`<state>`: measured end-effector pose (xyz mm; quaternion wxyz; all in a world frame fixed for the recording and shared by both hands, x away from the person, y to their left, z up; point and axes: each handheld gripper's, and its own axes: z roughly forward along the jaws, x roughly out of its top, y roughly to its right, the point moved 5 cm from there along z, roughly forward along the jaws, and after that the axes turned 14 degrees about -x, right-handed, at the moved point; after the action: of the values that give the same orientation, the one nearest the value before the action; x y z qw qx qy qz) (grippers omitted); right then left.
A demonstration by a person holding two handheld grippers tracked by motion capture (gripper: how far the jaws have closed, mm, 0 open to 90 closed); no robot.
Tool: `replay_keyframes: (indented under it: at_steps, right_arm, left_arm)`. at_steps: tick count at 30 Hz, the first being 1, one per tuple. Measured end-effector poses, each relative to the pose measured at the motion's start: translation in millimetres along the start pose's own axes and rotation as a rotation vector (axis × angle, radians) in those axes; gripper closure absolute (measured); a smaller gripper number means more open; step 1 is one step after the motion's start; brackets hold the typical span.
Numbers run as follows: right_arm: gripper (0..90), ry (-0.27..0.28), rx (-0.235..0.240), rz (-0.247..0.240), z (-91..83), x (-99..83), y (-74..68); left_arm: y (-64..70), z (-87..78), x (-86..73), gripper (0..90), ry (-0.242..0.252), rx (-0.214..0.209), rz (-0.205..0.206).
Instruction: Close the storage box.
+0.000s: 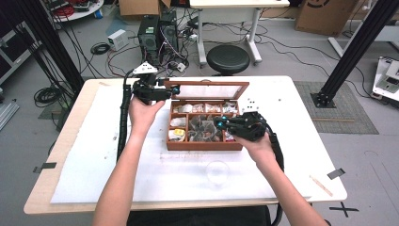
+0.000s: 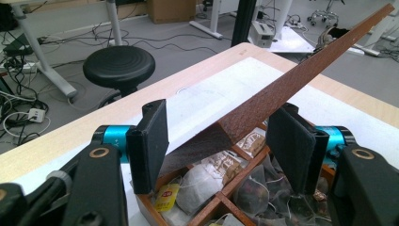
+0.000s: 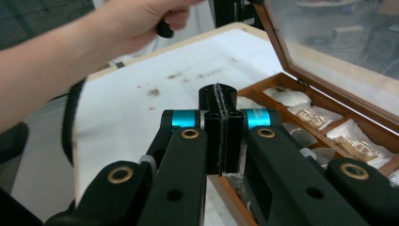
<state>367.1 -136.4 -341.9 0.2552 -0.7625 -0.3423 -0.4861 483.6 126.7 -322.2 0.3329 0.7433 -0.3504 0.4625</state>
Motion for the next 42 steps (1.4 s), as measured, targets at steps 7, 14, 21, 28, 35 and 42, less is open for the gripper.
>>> replay_keyframes:
  at_steps: [7, 14, 21, 28, 35, 42]
  right_arm:
    - [90.0, 0.047, 0.038, 0.000, -23.5, 0.9, -6.4]
    - [90.0, 0.087, 0.082, 0.015, -44.3, -2.8, -13.0]
    - [90.0, 0.112, 0.113, 0.001, -59.9, -10.1, -23.1]
    - [90.0, 0.117, 0.148, -0.027, -71.8, -17.8, -34.6]
    - [90.0, 0.130, 0.178, -0.061, -80.4, -26.6, -45.5]
    - [90.0, 0.114, 0.190, -0.079, -81.3, -36.9, -51.8]
  left_arm:
    - [0.2, -0.1, 0.2, 39.6, -0.002, 0.002, 0.000]
    - [0.0, -0.1, 0.2, 39.6, 0.000, 0.002, -0.003]
    - [0.1, -0.2, 0.3, 39.6, -0.001, 0.003, -0.002]
    - [0.3, -0.4, 0.4, 39.6, -0.003, 0.004, -0.001]
    - [0.5, -0.5, 0.4, 39.6, -0.003, 0.006, -0.001]
    - [0.6, -0.6, 0.4, 39.6, -0.005, 0.007, 0.000]
